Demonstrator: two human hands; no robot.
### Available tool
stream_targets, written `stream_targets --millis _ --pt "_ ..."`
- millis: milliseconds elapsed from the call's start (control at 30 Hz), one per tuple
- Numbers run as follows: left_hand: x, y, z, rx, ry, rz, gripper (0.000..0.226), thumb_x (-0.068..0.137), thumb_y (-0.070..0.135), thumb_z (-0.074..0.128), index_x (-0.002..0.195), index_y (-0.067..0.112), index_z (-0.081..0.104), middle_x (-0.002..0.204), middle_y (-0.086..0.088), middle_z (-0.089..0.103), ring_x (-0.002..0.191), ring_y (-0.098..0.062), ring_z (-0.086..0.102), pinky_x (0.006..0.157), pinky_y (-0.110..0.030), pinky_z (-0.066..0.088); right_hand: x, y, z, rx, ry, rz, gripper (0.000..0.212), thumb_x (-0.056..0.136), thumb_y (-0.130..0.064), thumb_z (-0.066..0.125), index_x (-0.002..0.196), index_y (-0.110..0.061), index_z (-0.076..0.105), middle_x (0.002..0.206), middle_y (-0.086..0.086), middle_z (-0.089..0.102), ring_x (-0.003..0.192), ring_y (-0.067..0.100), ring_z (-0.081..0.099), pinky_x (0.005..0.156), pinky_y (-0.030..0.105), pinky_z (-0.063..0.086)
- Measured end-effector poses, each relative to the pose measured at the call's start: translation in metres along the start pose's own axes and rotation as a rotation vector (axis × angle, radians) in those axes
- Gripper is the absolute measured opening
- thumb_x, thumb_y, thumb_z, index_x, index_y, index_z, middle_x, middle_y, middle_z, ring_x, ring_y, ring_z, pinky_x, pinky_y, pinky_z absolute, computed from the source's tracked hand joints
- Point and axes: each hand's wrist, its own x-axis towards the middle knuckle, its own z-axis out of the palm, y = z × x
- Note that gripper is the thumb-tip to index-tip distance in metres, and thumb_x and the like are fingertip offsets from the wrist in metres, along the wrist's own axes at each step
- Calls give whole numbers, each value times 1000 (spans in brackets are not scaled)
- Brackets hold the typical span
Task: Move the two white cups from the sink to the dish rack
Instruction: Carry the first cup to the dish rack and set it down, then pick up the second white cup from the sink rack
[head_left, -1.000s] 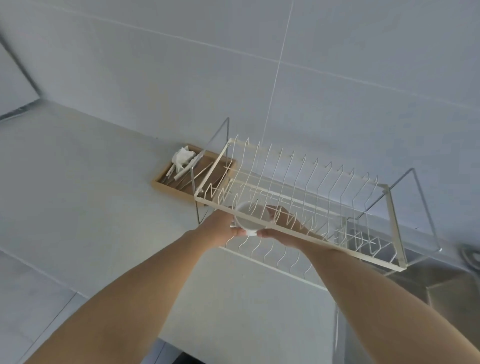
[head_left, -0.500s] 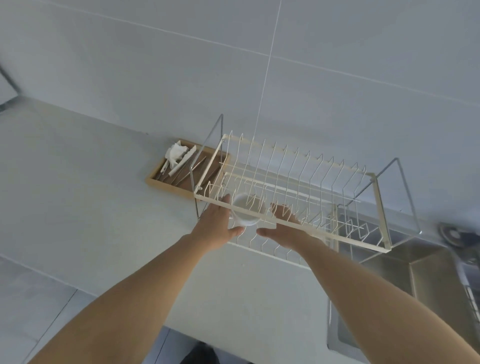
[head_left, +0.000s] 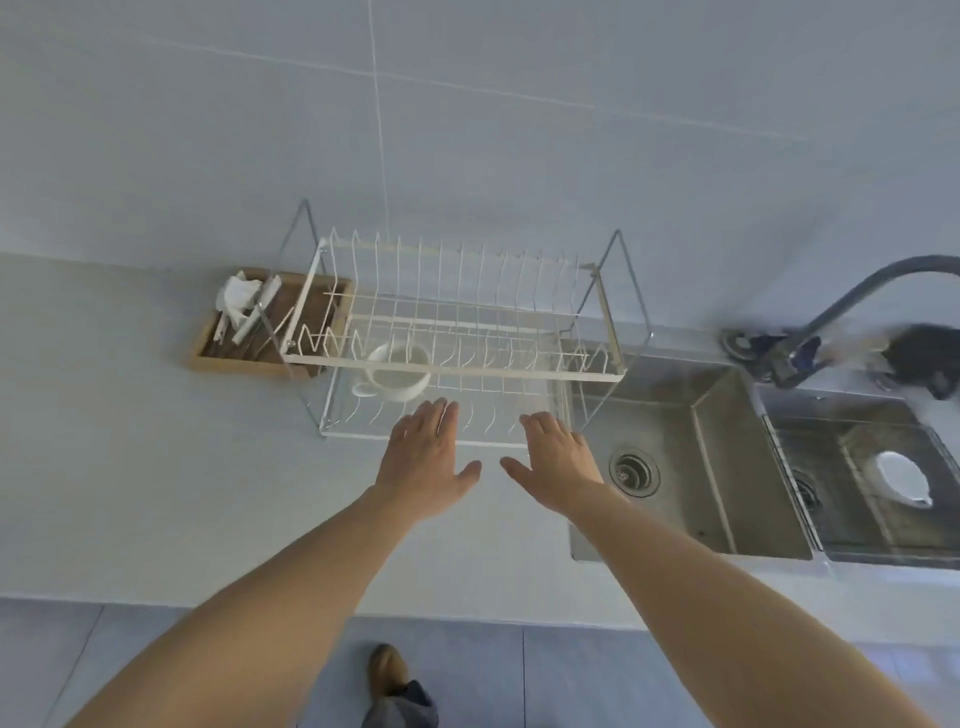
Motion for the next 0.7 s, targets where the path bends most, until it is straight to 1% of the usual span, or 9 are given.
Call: stream_targets --millis 133,267,400,500,600,667,700 --pt "-1 72 17 47 -59 50 89 91 67 38 158 14 14 167 -9 17 153 -30 16 122 -48 19 -58 66 -6 3 13 133 73 91 -56 56 149 -19 33 148 1 41 137 24 38 111 43 30" --pt "-6 161 37 55 -100 114 91 90 65 43 159 14 14 167 -10 15 153 -29 15 121 -48 19 -126 145 -19 -15 60 230 67 88 -57 58 141 -21 40 140 2 46 129 26 44 102 44 34" --pt "-17 259 55 59 -116 189 92 87 67 46 158 15 18 164 -10 22 148 -31 25 119 -47 24 -189 228 -39 -16 93 301 67 87 -60 58 139 -22 41 139 1 47 127 26 46 101 46 37" --pt "-21 323 71 46 -112 213 85 82 67 48 149 17 32 157 -7 34 139 -32 40 111 -47 33 -232 281 -54 -22 119 340 67 87 -60 58 140 -23 40 140 1 46 128 27 46 103 47 37" --pt "-16 389 81 2 -139 264 86 81 68 45 150 17 33 153 -6 39 138 -30 41 109 -48 34 -270 337 -75 -19 149 415 67 87 -58 59 141 -23 40 143 1 45 130 27 45 104 46 36" --pt "6 487 98 17 -140 399 88 81 69 41 150 15 32 151 -6 42 136 -29 43 108 -47 36 -313 423 -96 1 195 564 69 88 -59 59 143 -22 40 145 2 45 131 27 45 105 46 35" --pt "7 488 96 3 -151 397 88 82 69 39 150 14 32 150 -6 43 136 -29 44 107 -47 37 -313 428 -96 -7 199 562 69 88 -59 59 143 -22 40 145 2 45 131 26 45 105 46 35"
